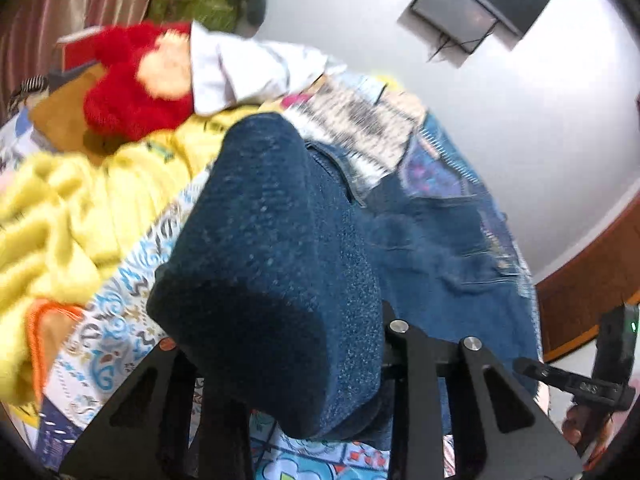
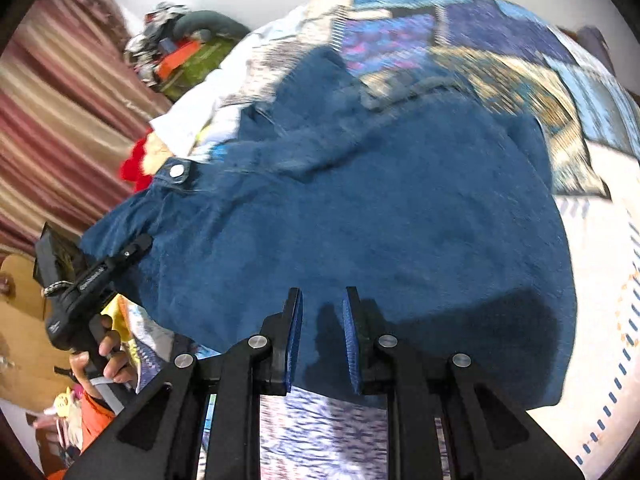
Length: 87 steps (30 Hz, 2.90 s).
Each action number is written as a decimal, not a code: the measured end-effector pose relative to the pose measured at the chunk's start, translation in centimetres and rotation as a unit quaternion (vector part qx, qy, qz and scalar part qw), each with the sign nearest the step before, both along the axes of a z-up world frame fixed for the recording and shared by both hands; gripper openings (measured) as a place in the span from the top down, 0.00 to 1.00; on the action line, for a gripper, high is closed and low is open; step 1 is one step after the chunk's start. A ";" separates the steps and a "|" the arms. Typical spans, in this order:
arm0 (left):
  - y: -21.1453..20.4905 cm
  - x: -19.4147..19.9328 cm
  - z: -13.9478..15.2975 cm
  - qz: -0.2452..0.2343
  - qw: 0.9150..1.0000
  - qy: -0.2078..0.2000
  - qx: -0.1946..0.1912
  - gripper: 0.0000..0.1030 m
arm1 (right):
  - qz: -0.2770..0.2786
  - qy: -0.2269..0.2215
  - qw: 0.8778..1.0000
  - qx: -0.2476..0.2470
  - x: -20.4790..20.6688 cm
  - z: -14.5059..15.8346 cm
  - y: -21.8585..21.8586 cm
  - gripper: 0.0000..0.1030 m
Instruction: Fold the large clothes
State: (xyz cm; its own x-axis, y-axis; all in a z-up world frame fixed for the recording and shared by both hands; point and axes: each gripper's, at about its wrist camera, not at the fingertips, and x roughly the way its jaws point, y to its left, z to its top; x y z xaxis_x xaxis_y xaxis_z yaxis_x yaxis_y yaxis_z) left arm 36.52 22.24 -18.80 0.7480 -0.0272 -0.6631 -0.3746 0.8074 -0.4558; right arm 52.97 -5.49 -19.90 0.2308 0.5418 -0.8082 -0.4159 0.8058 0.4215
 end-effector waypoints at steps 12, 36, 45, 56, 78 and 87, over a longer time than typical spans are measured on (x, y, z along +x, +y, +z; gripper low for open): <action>-1.5 -3.6 2.1 0.003 0.996 0.002 0.095 0.73 | 0.132 0.075 0.988 -0.039 -3.1 -7.8 15.0 0.85; -28.9 6.4 4.5 -0.294 0.905 -0.017 0.308 0.79 | -0.098 -0.049 0.993 -0.046 -3.5 5.1 -18.3 0.85; -31.4 3.6 0.7 -0.365 0.873 0.039 0.322 0.61 | -0.104 -0.062 0.991 -0.048 -6.9 5.7 -20.8 0.85; -23.3 -0.8 7.9 -0.311 0.909 -0.011 0.279 0.18 | -0.013 -0.136 0.990 -0.023 -5.9 10.1 -10.3 0.85; -13.4 -1.4 -2.9 -0.251 0.945 0.113 0.175 0.01 | -0.009 -0.143 0.969 -0.202 -5.4 -0.4 -11.0 0.14; -12.7 0.3 1.2 -0.241 0.934 0.088 0.248 0.02 | -0.027 -0.111 0.986 -0.123 -3.6 3.3 -13.0 0.13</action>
State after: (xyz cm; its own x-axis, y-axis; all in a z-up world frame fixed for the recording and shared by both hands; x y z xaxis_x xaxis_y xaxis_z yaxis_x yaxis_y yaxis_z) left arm 36.79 9.52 -17.60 0.6058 0.0108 -0.7956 0.0525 0.9972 0.0535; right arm 49.34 -18.47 -16.57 0.4393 0.3187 -0.8399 -0.4303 0.8954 0.1146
